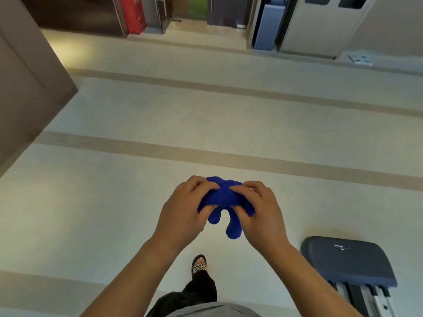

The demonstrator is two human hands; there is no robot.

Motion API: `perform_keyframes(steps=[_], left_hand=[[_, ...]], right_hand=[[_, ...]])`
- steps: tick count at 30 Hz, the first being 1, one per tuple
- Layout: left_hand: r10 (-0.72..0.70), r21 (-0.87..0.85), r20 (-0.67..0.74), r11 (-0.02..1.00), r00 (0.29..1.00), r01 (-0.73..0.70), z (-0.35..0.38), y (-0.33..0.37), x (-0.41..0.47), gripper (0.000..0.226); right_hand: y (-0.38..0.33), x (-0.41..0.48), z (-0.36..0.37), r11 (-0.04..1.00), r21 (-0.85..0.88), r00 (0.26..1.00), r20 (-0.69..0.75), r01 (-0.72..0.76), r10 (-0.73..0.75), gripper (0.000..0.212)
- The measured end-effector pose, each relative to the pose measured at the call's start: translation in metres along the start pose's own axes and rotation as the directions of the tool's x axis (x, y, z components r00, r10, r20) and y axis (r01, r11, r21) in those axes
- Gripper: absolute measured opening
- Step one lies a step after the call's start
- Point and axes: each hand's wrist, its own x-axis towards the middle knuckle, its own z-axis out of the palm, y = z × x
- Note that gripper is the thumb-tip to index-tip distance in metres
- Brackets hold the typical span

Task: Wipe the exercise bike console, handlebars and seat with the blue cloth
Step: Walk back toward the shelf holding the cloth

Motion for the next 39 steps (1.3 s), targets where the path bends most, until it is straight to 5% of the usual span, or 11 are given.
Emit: perform_keyframes(steps=[15, 26, 39], left_hand=[[0.172, -0.050, 0.088, 0.985, 0.981, -0.168, 0.077, 0.016, 0.363, 0.026], [0.262, -0.144, 0.066, 0.957, 0.963, -0.250, 0.180, 0.085, 0.685, 0.028], [0.275, -0.187, 0.043, 0.947, 0.960, -0.263, 0.271, 0.083, 1.054, 0.029]], right_hand=[[0.140, 0.299, -0.063, 0.965, 0.231, 0.961, -0.215, -0.123, 0.174, 0.030], [0.293, 0.567, -0.197, 0.982, 0.164, 0.940, -0.311, -0.090, 0.138, 0.023], [0.436, 0.903, -0.250, 0.967, 0.233, 0.912, -0.367, -0.103, 0.185, 0.025]])
